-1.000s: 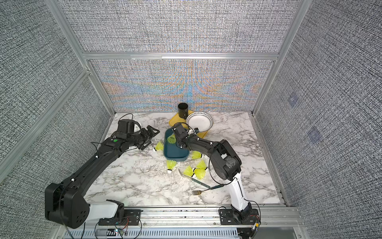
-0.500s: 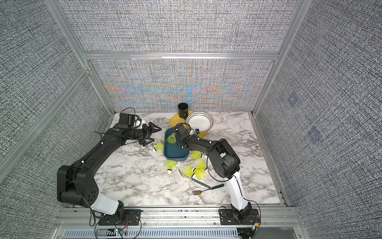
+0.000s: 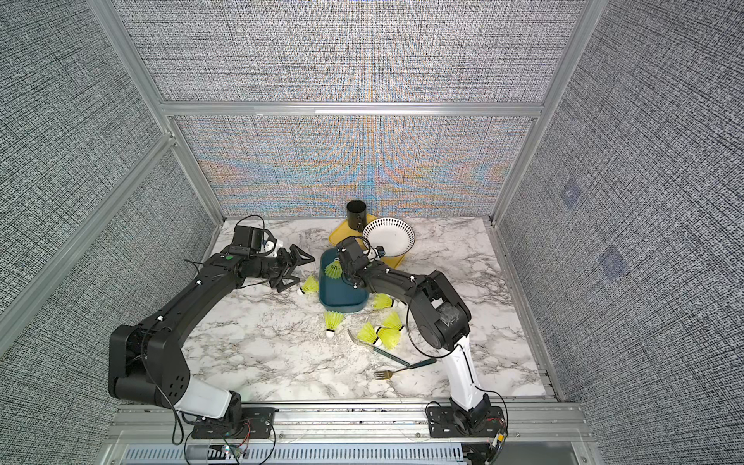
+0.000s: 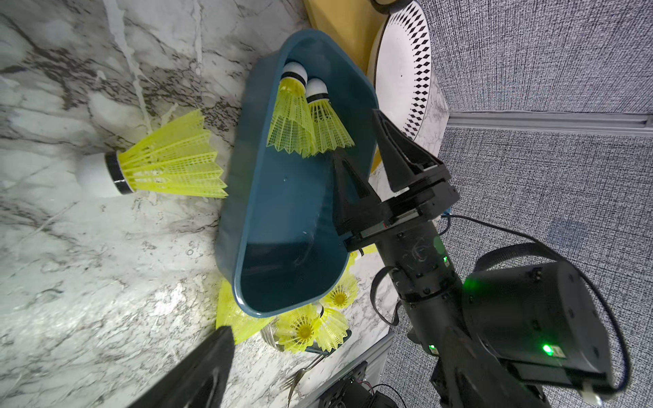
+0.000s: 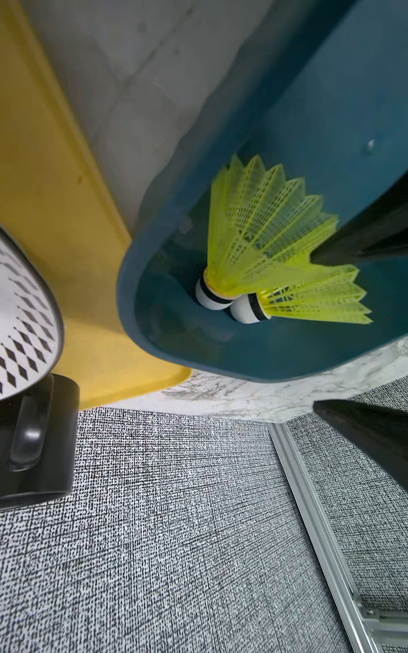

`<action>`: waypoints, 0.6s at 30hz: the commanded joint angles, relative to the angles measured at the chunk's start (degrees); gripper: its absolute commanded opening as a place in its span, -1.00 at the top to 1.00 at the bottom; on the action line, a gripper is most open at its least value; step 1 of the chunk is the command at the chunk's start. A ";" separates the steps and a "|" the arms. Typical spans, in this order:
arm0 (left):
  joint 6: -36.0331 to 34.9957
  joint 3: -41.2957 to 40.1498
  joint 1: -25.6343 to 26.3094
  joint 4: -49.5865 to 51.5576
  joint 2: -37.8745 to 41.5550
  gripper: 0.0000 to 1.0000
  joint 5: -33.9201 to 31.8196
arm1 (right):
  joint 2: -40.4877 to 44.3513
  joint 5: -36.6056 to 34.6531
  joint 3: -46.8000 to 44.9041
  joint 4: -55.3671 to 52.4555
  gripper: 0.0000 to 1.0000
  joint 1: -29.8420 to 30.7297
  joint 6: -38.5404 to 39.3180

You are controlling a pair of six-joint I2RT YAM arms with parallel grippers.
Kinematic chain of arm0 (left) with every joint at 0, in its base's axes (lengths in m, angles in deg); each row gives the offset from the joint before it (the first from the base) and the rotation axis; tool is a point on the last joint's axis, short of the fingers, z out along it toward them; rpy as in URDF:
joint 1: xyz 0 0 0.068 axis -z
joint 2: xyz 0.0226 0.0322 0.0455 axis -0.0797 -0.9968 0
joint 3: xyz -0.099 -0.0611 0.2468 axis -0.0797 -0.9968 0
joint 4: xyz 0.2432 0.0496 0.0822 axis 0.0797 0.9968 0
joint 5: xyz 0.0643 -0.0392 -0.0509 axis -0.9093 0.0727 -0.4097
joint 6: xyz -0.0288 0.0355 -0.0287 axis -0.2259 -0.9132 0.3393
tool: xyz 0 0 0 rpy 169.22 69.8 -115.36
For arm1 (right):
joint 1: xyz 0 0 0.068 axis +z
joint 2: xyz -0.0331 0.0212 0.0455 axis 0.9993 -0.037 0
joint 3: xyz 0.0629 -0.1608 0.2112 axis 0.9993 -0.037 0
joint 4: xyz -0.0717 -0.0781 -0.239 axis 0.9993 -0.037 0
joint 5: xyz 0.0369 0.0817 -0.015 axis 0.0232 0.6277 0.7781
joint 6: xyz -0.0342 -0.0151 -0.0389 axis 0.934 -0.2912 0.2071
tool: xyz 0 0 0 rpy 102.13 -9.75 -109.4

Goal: Put the shuttlecocks into the storage box
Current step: Place the shuttlecock in the storage box.

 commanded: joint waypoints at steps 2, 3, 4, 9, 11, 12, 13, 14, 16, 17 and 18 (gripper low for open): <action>-1.11 0.08 0.28 0.44 0.50 -0.88 -0.69 | 2.02 0.57 0.64 -4.99 -0.42 -0.05 0.06; -1.23 0.08 0.37 0.69 0.65 -0.88 -1.01 | 2.60 0.66 0.63 -6.16 -0.46 -0.07 0.09; -1.31 0.00 0.45 1.01 0.72 -0.88 -1.15 | 3.09 0.66 0.62 -7.17 -0.53 -0.10 0.11; -1.39 -0.87 1.07 1.32 1.53 -0.88 -2.13 | 5.06 2.23 0.27 -9.01 -0.63 -0.05 1.45; -1.45 -1.31 1.31 1.40 1.73 -0.88 -2.21 | 6.02 2.41 0.11 -9.74 -0.64 -0.07 2.01; -1.39 -1.53 1.43 1.39 1.88 -0.88 -2.31 | 6.60 2.47 0.03 -10.04 -0.64 -0.09 2.46; -1.39 -1.74 1.52 1.48 2.09 -0.88 -2.52 | 7.29 2.27 -0.04 -10.57 -0.64 -0.10 3.13; -1.32 -1.92 1.62 1.58 2.35 -0.88 -2.63 | 7.92 1.95 0.12 -11.18 -0.64 -0.04 4.05; -1.34 -2.11 1.91 1.80 2.95 -0.88 -3.01 | 9.67 0.76 0.01 -12.52 -0.64 -0.02 6.52; -1.43 -2.12 1.96 2.01 3.13 -0.88 -3.14 | 10.56 0.20 -0.19 -12.89 -0.65 -0.12 7.70; -1.54 -2.18 2.13 2.32 3.39 -0.88 -3.13 | 11.67 -0.52 -0.57 -13.44 -0.64 -0.30 9.22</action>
